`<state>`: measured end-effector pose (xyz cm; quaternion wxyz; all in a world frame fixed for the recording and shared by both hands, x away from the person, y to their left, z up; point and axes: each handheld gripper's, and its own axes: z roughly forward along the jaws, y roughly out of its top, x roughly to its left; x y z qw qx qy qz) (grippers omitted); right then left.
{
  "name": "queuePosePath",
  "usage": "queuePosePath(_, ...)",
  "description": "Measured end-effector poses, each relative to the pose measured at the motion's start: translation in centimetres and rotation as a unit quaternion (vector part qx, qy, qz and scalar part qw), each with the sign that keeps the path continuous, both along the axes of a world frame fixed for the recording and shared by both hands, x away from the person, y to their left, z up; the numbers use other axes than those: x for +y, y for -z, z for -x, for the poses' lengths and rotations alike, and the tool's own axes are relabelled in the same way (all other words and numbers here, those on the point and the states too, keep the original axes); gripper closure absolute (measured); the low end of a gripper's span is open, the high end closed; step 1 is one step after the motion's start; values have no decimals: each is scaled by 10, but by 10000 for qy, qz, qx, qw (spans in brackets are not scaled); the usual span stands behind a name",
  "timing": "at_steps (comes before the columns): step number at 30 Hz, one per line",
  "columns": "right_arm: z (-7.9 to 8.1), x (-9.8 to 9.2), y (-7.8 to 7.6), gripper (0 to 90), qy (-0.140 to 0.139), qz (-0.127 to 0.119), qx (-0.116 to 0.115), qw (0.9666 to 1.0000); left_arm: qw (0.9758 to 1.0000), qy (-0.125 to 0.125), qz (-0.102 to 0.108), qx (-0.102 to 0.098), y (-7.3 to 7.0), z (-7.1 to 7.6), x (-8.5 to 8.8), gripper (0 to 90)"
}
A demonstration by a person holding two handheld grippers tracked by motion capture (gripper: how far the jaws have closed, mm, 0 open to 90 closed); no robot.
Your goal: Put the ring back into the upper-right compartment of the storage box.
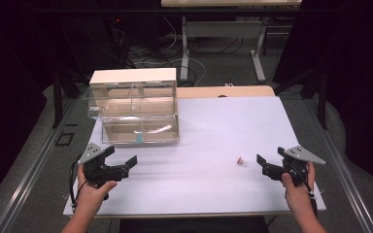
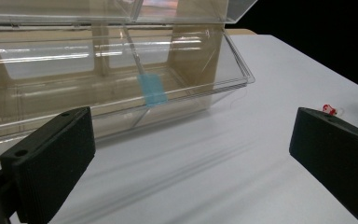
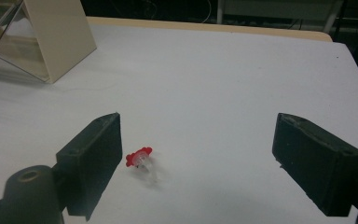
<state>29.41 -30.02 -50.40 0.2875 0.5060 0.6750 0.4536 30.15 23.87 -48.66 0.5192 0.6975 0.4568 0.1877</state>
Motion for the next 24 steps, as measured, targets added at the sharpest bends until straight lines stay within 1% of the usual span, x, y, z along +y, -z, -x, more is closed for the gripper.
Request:
queuePosePath(1,0,1,0,153,-24,-7,-53,10000,10000,-6,3,7,0,0,0,5)
queuePosePath(2,1,1,-1,153,-30,49,-7,10000,10000,-6,3,7,0,0,0,5)
queuePosePath(4,1,1,-1,154,-34,48,-62,10000,10000,-13,26,11,-1,1,-3,5)
queuePosePath(5,2,2,-1,154,7,77,-49,10000,10000,-6,21,21,-1,2,-4,5)
queuePosePath(6,2,1,-1,154,23,69,-122,9999,10000,-15,12,30,-1,1,-6,5)
queuePosePath(7,3,2,-2,153,89,43,-107,9999,10000,-38,3,51,-2,1,-8,6)
queuePosePath(8,4,2,-2,154,129,-4,-111,9999,10000,-25,31,59,-3,1,-11,6)
queuePosePath(9,3,1,-2,154,172,26,-169,9997,10000,13,54,57,-4,1,-14,6)
queuePosePath(10,4,1,-3,153,158,0,-163,9997,10000,22,73,38,-6,0,-18,6)
queuePosePath(11,4,1,-3,153,153,3,-164,9997,10000,22,73,38,-6,0,-18,6)
queuePosePath(12,5,1,-4,153,151,21,-164,9997,9999,98,130,15,-10,0,-26,6)
queuePosePath(15,8,1,-6,154,185,62,-189,9996,9996,264,118,5,-14,-3,-40,7)
queuePosePath(16,8,2,-7,153,194,74,-246,9995,9994,332,103,9,-15,-4,-44,7)
queuePosePath(17,9,2,-8,153,206,111,-226,9995,9992,376,110,7,-15,-6,-49,8)
queuePosePath(18,9,2,-8,153,203,111,-301,9993,9991,403,110,32,-15,-8,-53,8)
queuePosePath(19,9,1,-8,153,207,123,-306,9992,9990,441,102,41,-16,-10,-57,8)
queuePosePath(20,9,1,-8,153,207,123,-306,9992,9990,441,102,41,-16,-10,-57,8)
queuePosePath(21,9,0,-8,153,201,103,-252,9994,9986,520,100,54,-16,-13,-65,8)
queuePosePath(22,7,1,-5,153,265,73,-422,9987,9984,553,104,53,-15,-14,-68,8)
queuePosePath(23,7,1,-5,153,231,65,-318,9992,9982,586,96,42,-15,-15,-70,8)
queuePosePath(24,6,0,-3,153,158,48,-286,9995,9982,596,105,28,-14,-15,-73,8)
